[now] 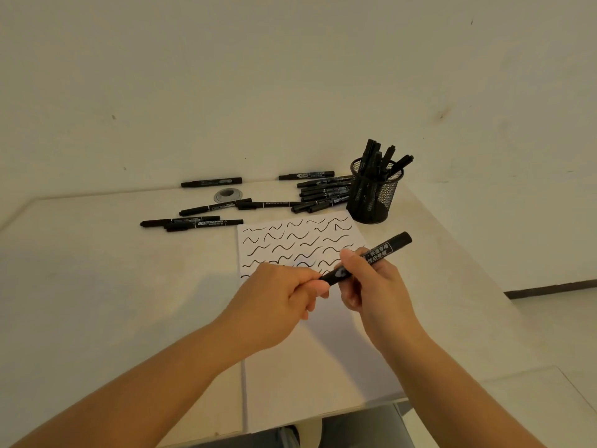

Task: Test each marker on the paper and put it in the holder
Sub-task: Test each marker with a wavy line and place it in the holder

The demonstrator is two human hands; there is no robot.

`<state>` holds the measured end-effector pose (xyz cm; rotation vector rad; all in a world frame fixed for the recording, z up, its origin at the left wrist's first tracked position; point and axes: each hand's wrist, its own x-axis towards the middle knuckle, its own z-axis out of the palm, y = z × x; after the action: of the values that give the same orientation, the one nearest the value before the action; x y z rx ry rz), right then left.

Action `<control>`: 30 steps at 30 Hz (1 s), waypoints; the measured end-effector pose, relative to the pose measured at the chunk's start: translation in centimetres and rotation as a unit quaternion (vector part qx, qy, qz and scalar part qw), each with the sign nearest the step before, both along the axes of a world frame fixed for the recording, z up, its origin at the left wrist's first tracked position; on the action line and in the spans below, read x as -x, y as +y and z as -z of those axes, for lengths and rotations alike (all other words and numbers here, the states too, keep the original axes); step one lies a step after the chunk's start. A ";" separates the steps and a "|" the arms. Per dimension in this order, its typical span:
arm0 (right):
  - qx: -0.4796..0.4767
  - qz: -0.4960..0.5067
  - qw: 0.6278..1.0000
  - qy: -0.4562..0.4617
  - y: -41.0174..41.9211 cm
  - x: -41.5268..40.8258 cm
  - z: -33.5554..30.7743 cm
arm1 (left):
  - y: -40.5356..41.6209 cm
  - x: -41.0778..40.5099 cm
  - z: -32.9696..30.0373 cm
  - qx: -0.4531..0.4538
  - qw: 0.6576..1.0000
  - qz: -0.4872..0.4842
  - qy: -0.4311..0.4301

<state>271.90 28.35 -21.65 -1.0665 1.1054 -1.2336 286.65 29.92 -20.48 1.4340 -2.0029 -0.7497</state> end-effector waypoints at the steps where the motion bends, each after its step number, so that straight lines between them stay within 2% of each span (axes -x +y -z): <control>1: 0.009 -0.003 1.000 0.001 0.0 0.0 0.1 | -0.1 0.0 0.0 -0.024 0.999 0.007 0.026; 6: 0.041 -0.038 0.998 -0.013 -0.3 0.3 0.6 | -0.7 -0.3 -0.1 -0.170 0.977 0.032 0.122; 9: 0.064 -0.061 0.996 -0.023 -0.3 0.5 0.8 | -0.9 -0.5 -0.3 -0.250 0.951 0.062 0.174; 16: 0.114 -0.119 0.986 -0.041 -0.7 1.4 1.2 | -1.2 -0.9 -0.5 -0.371 0.882 0.130 0.259; 18: 0.097 -0.083 0.985 -0.111 -1.4 2.8 1.0 | -1.3 -1.7 -0.1 -0.405 0.870 0.136 0.246; 20: 0.090 -0.027 0.982 -0.166 -2.7 5.3 0.6 | -1.4 -3.2 0.4 -0.417 0.873 0.085 0.236; 22: 0.099 -0.007 0.991 -0.085 -3.6 6.8 0.4 | -2.1 -4.5 0.6 -0.368 0.898 0.002 0.241; 25: 0.110 0.046 0.992 0.034 -4.5 6.5 1.2 | -3.5 -4.3 0.5 -0.223 0.951 -0.056 0.205; 28: 0.104 0.099 0.984 0.109 -5.4 6.0 1.7 | -3.8 -2.3 1.0 -0.082 0.992 -0.040 0.091; 30: 0.088 0.085 0.987 0.108 -5.9 6.1 2.3 | -3.7 -1.3 1.9 0.001 1.000 -0.018 -0.021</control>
<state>265.79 22.49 -23.95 -1.2838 1.2924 -1.3945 287.99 26.18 -22.41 1.4918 -2.0037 -0.7074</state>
